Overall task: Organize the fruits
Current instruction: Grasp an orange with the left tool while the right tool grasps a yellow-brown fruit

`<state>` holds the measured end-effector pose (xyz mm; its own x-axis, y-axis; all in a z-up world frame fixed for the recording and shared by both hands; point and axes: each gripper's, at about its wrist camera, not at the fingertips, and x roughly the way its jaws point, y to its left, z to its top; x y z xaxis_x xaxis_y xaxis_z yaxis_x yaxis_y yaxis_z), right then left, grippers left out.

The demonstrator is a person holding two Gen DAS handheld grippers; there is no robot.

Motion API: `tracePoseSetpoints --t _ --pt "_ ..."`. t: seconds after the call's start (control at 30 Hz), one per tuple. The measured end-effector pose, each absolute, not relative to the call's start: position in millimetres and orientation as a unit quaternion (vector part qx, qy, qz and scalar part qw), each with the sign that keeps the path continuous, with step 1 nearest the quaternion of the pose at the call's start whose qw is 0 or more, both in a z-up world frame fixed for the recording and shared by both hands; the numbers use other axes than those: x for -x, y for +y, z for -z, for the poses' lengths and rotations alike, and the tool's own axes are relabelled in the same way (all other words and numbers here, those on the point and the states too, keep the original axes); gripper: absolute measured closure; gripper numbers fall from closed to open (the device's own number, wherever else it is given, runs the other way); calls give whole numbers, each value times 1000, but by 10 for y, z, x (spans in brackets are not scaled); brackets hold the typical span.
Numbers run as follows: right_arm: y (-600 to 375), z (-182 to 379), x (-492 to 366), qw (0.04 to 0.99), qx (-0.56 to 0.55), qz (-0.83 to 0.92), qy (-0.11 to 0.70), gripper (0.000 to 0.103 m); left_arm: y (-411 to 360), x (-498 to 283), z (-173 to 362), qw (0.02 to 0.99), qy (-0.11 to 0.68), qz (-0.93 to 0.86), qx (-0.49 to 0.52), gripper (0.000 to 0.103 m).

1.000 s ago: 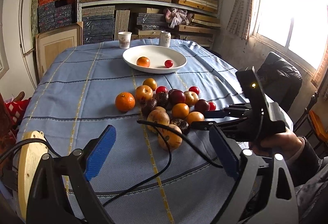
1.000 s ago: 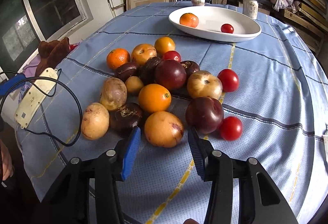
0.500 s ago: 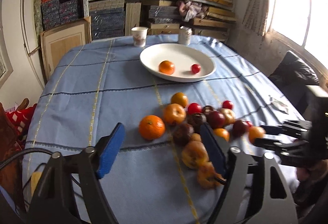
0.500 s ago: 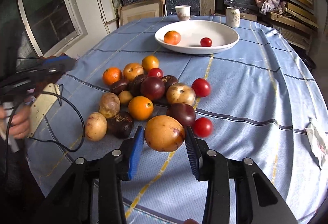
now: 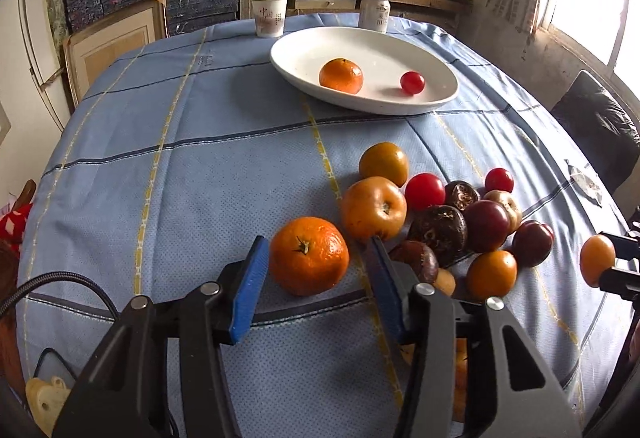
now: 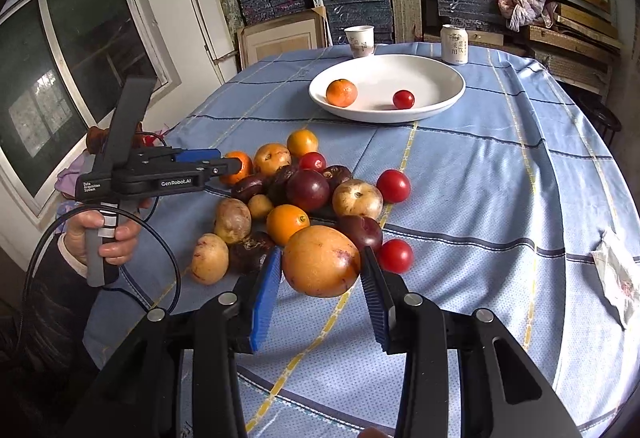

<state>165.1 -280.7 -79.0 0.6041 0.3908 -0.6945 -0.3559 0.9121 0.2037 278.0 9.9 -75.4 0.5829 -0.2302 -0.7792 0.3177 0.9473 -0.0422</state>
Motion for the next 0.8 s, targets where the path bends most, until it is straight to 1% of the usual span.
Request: tracePoseSetpoints --t 0.3,0.4,0.57,0.67,0.8 --pt "-2824 812 -1730 894 -28 -207 396 62 129 -2892 938 877 454 150 -43 53" --pt "-2824 816 -1739 894 -29 -207 397 62 103 -2880 953 877 454 150 -48 57" --pt "-2833 801 -1748 895 -28 -206 394 62 88 -2851 924 877 455 142 -55 57" --pt "-2862 752 -1798 896 -28 -206 393 62 87 -2811 795 882 447 143 -52 57" --pt "-2913 580 -1962 902 -21 -204 381 62 48 -2793 425 894 416 161 -44 58"
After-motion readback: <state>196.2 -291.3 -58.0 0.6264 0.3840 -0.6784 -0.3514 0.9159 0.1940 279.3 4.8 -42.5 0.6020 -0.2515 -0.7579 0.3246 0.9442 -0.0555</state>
